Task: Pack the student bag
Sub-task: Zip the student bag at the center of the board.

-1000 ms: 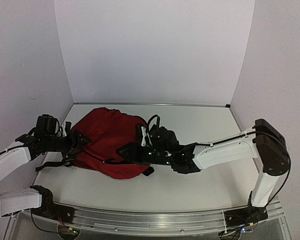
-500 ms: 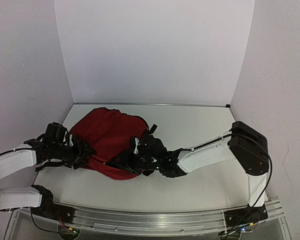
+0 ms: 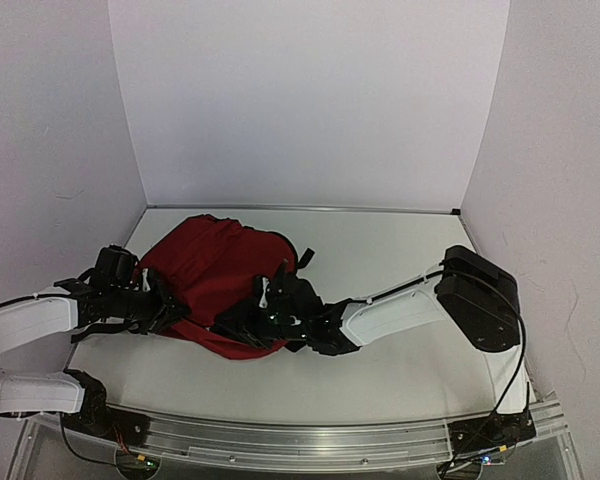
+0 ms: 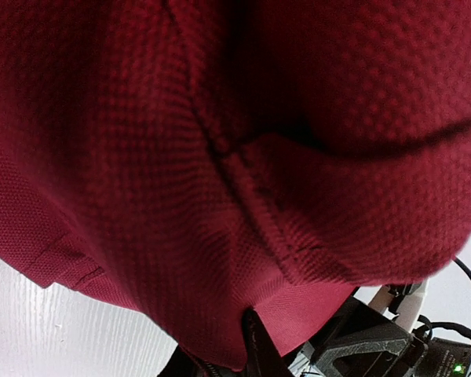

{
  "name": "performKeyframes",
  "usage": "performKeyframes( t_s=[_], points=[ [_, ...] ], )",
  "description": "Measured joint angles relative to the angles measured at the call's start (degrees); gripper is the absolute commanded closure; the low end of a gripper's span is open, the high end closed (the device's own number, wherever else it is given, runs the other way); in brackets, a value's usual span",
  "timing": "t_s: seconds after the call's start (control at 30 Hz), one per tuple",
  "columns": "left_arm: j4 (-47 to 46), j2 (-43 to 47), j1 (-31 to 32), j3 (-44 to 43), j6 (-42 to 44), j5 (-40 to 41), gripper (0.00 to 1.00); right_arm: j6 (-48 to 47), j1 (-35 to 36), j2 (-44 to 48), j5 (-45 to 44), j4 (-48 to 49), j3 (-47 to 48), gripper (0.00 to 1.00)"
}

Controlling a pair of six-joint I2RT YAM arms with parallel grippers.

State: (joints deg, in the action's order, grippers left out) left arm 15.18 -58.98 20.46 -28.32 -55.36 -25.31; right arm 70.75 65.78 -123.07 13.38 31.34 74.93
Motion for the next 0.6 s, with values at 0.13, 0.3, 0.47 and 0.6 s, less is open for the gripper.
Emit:
performKeyframes(
  t_s=[0.13, 0.3, 0.47, 0.6],
  points=[
    [-0.32, 0.01, 0.03, 0.00, 0.00, 0.03, 0.99, -0.02, 0.00, -0.77, 0.00, 0.28, 0.77, 0.75],
    [-0.35, 0.16, 0.03, 0.00, 0.01, 0.23, 1.00, -0.08, 0.00, -1.15, -0.02, 0.48, 1.49, 0.92],
    [-0.53, 1.26, 0.03, 0.62, 0.01, 0.69, 1.00, -0.44, 0.00, -1.15, -0.34, 1.25, 1.43, 1.00],
    [-1.40, 1.92, 0.13, 1.33, -0.07, 1.27, 1.00, -0.99, 0.04, -0.71, -1.58, 3.78, -0.91, 1.00]
  ],
)
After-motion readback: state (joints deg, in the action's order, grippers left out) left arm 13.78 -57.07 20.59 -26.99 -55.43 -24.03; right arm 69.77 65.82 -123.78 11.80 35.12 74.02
